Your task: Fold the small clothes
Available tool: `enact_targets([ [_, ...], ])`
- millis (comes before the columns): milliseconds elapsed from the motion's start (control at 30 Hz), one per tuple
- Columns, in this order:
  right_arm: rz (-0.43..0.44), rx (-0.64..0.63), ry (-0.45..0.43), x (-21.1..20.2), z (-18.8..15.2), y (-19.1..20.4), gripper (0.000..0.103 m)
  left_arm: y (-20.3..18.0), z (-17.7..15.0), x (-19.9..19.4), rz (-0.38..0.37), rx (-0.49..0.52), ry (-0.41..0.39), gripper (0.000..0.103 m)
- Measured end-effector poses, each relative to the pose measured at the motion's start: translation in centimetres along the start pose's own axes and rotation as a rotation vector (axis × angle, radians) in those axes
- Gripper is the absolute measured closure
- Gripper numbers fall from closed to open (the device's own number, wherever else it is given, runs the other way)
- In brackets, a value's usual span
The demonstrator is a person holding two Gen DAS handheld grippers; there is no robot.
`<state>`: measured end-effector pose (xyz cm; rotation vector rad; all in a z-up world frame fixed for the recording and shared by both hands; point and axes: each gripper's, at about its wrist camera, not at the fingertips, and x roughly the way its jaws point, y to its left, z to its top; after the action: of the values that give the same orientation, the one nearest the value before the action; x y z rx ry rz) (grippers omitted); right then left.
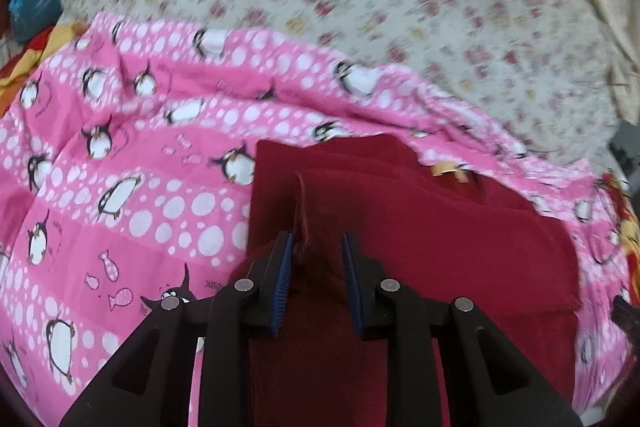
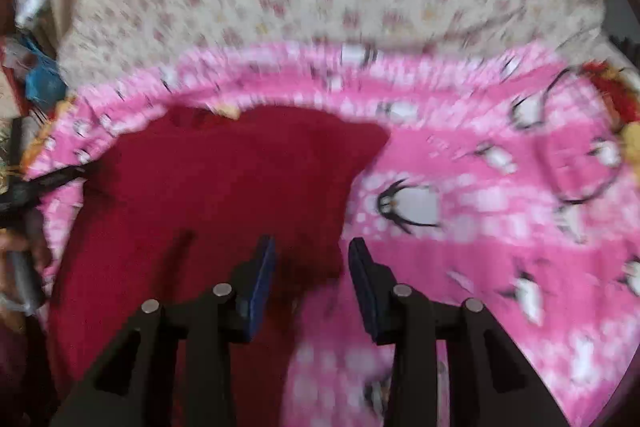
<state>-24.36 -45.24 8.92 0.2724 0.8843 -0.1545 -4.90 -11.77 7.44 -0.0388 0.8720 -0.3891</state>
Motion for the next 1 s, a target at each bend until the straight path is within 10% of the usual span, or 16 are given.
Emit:
enact_targets([
  [100, -0.069, 0.08, -0.102, -6.1, -3.4, 0.5, 0.028, -0.8, -0.5, -0.8, 0.003, 0.058, -0.018, 0.083],
  [400, -0.065, 0.155, -0.061, -12.4, -13.3, 1.8, 0.028, -3.5, -3.1, -3.3, -0.207, 0.042, 0.063, 0.075],
  [600, -0.044, 0.138, -0.13, -15.1, -13.0, 3.4, 0.026, -4.7, -4.6, -5.7, -0.288, 0.132, 0.026, 0.054],
  [1000, 0.015, 0.06, -0.09, -13.8, -12.6, 6.5, 0.018, -0.1, -7.4, -10.5, -0.29, 0.03, 0.024, 0.054],
])
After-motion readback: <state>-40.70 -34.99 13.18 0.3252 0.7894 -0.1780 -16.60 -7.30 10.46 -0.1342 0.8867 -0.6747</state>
